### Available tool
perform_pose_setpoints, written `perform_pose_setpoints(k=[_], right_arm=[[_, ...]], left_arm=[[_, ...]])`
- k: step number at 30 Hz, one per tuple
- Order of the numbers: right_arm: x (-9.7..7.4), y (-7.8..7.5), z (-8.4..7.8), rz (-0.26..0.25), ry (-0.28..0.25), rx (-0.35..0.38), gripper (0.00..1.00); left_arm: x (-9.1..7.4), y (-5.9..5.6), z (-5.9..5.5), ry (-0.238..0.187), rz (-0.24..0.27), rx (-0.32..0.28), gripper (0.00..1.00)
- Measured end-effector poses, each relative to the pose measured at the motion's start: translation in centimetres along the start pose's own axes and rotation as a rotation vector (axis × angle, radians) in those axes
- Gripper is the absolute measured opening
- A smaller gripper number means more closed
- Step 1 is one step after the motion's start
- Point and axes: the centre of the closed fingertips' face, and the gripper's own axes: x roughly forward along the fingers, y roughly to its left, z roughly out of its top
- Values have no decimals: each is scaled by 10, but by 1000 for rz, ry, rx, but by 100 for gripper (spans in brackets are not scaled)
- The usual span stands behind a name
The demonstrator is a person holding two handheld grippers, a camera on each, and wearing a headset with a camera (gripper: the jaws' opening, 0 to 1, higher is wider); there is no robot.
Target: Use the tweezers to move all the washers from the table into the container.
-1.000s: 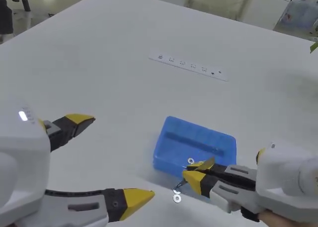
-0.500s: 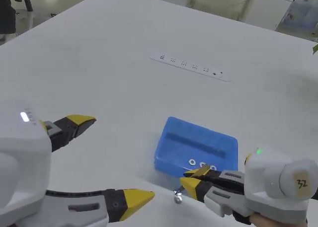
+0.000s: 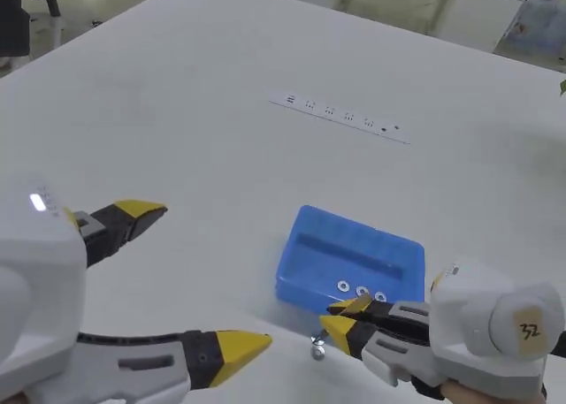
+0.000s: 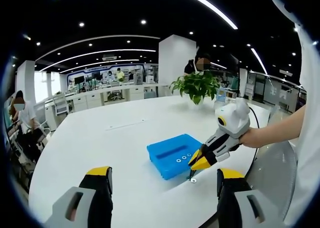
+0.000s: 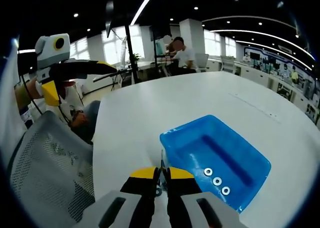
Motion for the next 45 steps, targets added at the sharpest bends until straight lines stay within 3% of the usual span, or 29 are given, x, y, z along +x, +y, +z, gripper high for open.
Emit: perform_pose_setpoints(k=[8, 19, 22, 29, 34, 38, 45], right_arm=[[4, 6, 2, 12, -6, 1, 4], [0, 1, 0, -10, 14, -17, 3], [-7, 2, 13, 2, -32, 26, 3], [-24, 4, 51, 32, -110, -5, 3], [-29, -5, 70, 16, -147, -6, 3], [-28, -14, 76, -3, -161, 7, 3], [-17, -33, 72, -41, -133, 46, 3]], left_arm=[[0, -1, 0, 0, -3, 2, 88], [-1, 1, 1, -7, 0, 1, 87], [-2, 1, 1, -10, 3, -1, 87], [-3, 0, 0, -15, 2, -10, 87], [-3, 0, 1, -16, 0, -8, 87], [-3, 0, 2, -19, 2, -9, 87], [-5, 2, 0, -14, 8, -9, 87]])
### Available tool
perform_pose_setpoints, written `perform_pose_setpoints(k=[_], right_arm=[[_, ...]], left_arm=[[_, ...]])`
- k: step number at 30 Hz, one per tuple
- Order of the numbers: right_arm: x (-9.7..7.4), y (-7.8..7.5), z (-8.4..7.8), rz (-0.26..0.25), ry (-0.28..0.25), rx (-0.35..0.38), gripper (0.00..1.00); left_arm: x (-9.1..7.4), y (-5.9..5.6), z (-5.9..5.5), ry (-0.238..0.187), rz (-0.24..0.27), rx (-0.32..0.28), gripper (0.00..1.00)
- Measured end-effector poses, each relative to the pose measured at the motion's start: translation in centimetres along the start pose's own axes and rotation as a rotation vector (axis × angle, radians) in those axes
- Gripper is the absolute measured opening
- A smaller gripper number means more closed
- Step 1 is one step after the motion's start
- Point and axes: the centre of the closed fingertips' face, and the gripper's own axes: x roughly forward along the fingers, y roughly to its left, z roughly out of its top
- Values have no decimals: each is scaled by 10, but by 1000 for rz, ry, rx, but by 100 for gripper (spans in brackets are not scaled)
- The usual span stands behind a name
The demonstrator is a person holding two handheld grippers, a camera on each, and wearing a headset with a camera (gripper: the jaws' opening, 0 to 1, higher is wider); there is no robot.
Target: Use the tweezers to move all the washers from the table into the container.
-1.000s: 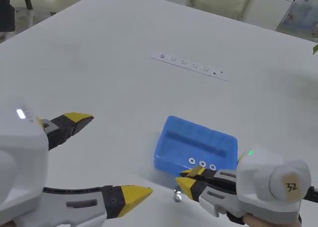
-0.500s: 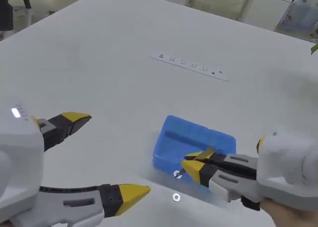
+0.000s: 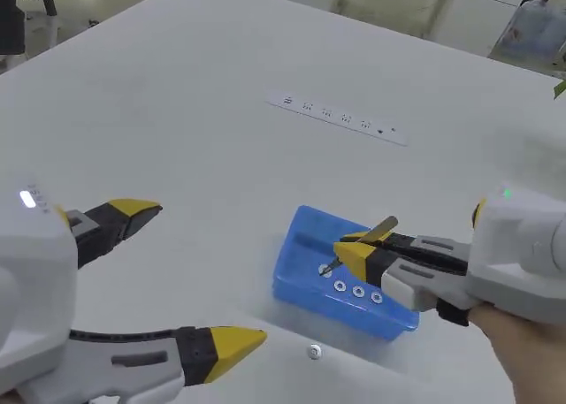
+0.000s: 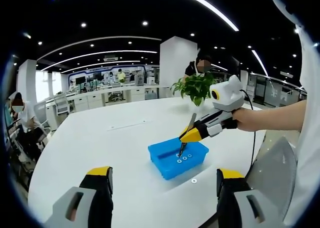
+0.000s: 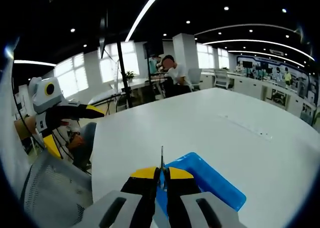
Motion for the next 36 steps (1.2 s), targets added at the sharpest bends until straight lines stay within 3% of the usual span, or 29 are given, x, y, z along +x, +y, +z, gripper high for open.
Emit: perform_pose_setpoints(k=[6, 13, 25, 31, 36], right_arm=[[13, -18, -15, -26, 50, 53, 3], [24, -28, -26, -24, 71, 103, 3], [33, -34, -42, -42, 136, 92, 3], [33, -37, -42, -47, 136, 80, 3], [28, -36, -33, -54, 104, 73, 4]], left_arm=[[0, 2, -1, 1, 4, -3, 87], [0, 2, -2, 8, 4, 0, 87], [1, 2, -1, 8, 2, -2, 87], [1, 1, 0, 10, -2, 2, 87], [1, 2, 1, 8, -1, 4, 87]])
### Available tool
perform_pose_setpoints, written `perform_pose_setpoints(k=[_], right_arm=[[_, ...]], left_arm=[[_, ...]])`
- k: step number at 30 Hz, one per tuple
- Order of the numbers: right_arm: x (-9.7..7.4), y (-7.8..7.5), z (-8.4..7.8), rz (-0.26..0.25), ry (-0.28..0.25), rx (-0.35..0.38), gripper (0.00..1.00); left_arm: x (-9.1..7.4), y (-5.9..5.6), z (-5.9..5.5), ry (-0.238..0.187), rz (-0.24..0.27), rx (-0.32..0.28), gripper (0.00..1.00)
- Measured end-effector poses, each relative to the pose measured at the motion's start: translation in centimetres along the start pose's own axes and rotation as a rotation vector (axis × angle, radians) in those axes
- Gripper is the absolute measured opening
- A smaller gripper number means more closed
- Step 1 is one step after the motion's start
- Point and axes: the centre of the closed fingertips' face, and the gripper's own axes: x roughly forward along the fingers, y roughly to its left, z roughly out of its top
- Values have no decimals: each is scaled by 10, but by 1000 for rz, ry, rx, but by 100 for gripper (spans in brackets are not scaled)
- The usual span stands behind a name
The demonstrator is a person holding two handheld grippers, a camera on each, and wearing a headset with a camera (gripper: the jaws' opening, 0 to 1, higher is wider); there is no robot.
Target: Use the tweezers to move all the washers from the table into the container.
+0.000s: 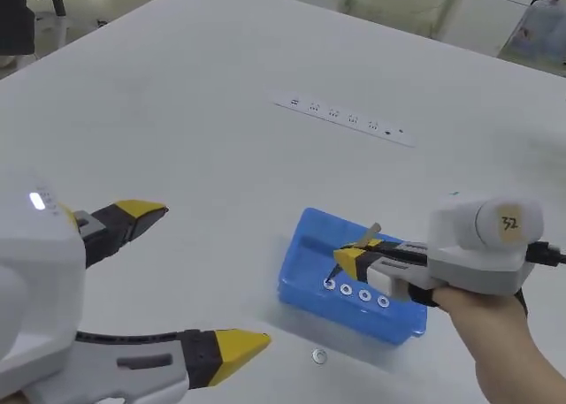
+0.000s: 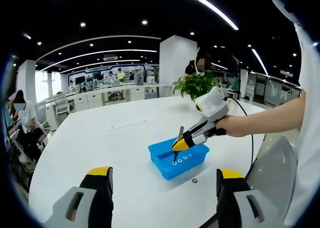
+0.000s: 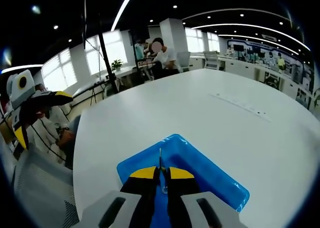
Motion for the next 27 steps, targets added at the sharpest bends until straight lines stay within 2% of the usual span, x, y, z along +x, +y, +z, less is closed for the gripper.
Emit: perform_pose_setpoints(k=[6, 10, 13, 15, 19, 24, 27], right_arm=[[-14, 13, 17, 13, -76, -19, 3], [-25, 31, 28, 57, -127, -43, 3], [-30, 45, 29, 88, -136, -59, 3], [-32, 52, 26, 104, -129, -74, 3], [-34, 66, 10, 133, -94, -96, 3], [-33, 69, -17, 139, -40, -53, 3], [-33, 69, -35, 137, 8, -55, 3]], left_arm=[[-1, 1, -1, 1, 3, -1, 87], [-1, 1, -1, 3, 3, 1, 87], [0, 0, -1, 0, 0, 0, 87], [0, 0, 0, -1, 0, 4, 87], [1, 0, 1, -4, -2, 4, 87], [0, -1, 0, -3, -3, 7, 87], [0, -1, -1, -2, -1, 6, 87]])
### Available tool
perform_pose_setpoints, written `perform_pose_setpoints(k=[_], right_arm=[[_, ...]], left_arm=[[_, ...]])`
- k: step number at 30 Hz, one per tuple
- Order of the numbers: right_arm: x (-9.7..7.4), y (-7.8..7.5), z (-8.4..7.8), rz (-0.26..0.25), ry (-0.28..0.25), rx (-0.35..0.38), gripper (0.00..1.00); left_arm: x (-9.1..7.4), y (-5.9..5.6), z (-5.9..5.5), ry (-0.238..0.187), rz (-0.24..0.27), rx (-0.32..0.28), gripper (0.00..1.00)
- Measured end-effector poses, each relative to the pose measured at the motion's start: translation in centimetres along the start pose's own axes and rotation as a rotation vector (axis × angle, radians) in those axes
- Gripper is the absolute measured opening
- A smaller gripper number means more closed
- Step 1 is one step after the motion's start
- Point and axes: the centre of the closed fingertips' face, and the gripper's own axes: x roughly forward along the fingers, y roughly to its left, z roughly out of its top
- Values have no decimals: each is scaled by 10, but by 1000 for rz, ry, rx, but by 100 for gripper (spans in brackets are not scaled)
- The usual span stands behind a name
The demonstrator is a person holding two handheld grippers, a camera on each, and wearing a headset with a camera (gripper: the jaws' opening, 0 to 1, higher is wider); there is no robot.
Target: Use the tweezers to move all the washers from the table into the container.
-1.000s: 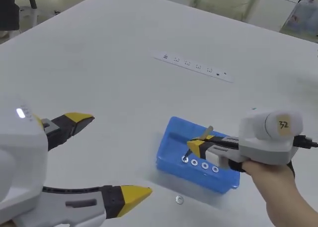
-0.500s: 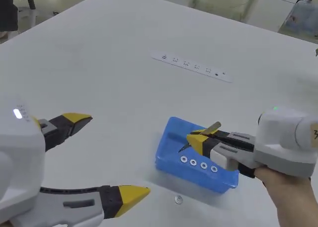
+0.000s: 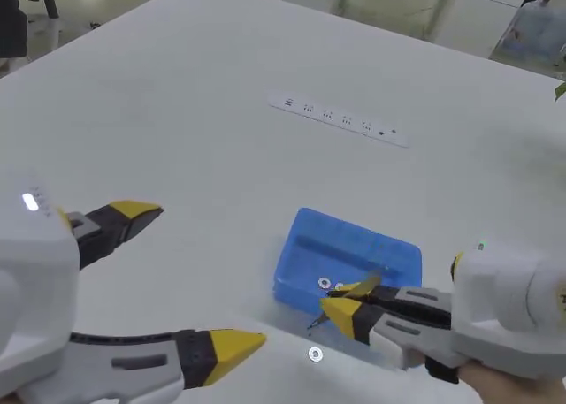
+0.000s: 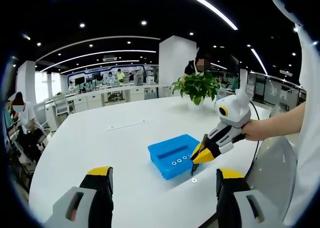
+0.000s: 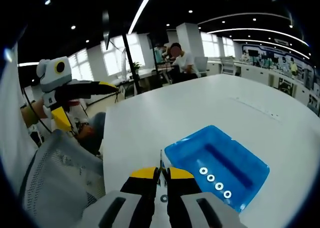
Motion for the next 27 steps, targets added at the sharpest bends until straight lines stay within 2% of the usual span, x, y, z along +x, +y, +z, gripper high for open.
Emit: perform_pose_setpoints(k=[3, 11, 20, 27], right_arm=[[0, 0, -9, 1, 21, 0, 3], [3, 2, -17, 7, 46, 3, 4], [6, 4, -22, 14, 79, -33, 4], [7, 7, -23, 28, 85, -53, 3]], left_arm=[[0, 0, 0, 0, -1, 0, 87], [2, -3, -1, 5, -6, 4, 87], [0, -2, -1, 5, -2, 4, 86], [0, -3, 0, 4, -7, 4, 86]])
